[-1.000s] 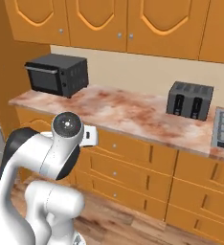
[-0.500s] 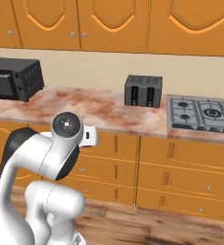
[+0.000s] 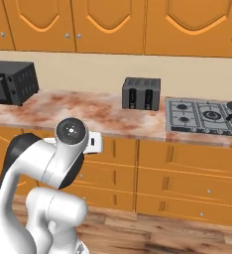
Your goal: Move the pot and pan from the stove into the sink.
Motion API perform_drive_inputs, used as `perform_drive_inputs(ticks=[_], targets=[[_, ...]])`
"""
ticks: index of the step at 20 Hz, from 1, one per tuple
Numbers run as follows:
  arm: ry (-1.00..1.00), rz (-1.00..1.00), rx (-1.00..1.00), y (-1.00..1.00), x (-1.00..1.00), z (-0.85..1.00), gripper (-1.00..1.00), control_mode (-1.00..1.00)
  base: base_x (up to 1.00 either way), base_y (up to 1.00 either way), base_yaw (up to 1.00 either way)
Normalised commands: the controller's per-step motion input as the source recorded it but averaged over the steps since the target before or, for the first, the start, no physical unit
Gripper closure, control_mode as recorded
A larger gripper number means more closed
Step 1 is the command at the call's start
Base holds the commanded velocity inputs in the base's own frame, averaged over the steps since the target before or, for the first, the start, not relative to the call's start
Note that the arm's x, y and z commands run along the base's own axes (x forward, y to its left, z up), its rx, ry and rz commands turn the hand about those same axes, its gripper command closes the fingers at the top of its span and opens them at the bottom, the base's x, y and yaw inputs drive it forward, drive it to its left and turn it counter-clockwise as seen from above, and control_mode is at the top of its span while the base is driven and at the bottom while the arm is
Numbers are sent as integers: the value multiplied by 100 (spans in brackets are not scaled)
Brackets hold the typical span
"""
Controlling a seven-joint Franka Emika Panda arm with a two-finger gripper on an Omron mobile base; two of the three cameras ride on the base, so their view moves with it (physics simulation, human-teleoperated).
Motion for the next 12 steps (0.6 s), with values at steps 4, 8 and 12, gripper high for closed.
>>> perform_drive_inputs(ticks=[4, 8, 12], targets=[[0, 0, 0, 0, 0, 0, -100, 100, 27, -50, 0], [0, 0, 0, 0, 0, 0, -100, 100, 26, -75, 0], [0, 0, 0, 0, 0, 0, -100, 100, 23, -85, 0]])
